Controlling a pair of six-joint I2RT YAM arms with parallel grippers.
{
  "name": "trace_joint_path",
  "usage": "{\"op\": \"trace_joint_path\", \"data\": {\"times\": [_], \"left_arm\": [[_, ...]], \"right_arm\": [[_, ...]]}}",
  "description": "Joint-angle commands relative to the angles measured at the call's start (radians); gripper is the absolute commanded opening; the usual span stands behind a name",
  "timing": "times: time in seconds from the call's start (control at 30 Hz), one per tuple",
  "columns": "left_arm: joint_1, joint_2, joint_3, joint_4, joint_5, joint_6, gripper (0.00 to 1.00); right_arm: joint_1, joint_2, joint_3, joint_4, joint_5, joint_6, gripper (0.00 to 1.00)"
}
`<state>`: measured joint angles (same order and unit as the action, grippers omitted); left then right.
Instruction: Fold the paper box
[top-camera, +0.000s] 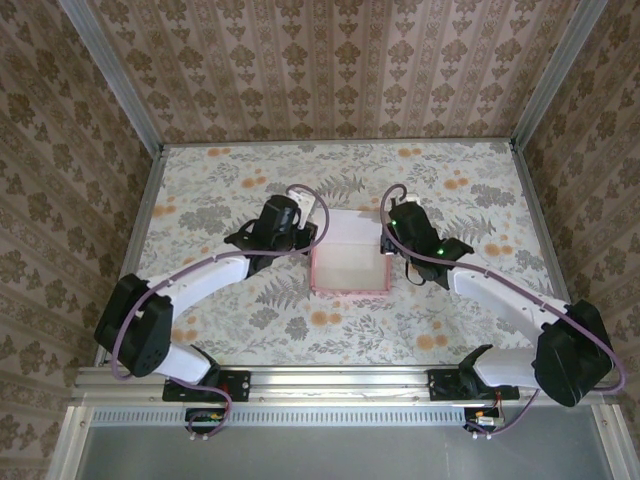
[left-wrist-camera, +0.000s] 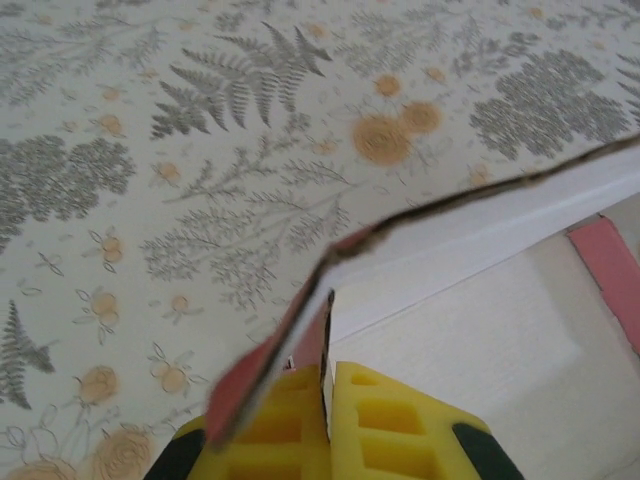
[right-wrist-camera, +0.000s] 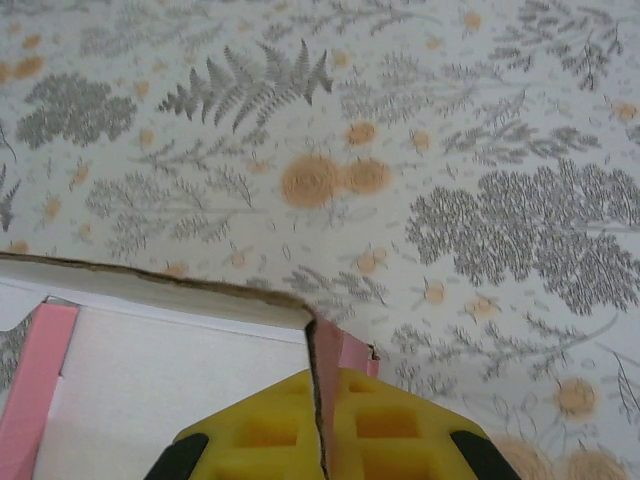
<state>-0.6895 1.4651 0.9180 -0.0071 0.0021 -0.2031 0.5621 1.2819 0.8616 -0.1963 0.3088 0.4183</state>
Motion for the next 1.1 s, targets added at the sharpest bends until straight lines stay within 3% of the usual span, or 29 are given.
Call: {"op": "trace_joint_path", "data": {"times": [0.0,0.33,1.07], "left_arm": [[0.003,0.026,0.001,0.153,0.035,0.036,0.00],[0.031,0.040,-0.104,0.292,0.066,-0.021,0.01],[-0.054,-0.076,-0.305,0.348,-0.017,-0.140,0.01]], "right_arm": [[0.021,0.040,-0.014,0.188,-0.028,-0.039,0.07],[0.037,0.100,-0.083,0.341,-0.009,0.005,0.07],[0.141,0.004,-0.242,0.365,0.089,0.086,0.10]]}}
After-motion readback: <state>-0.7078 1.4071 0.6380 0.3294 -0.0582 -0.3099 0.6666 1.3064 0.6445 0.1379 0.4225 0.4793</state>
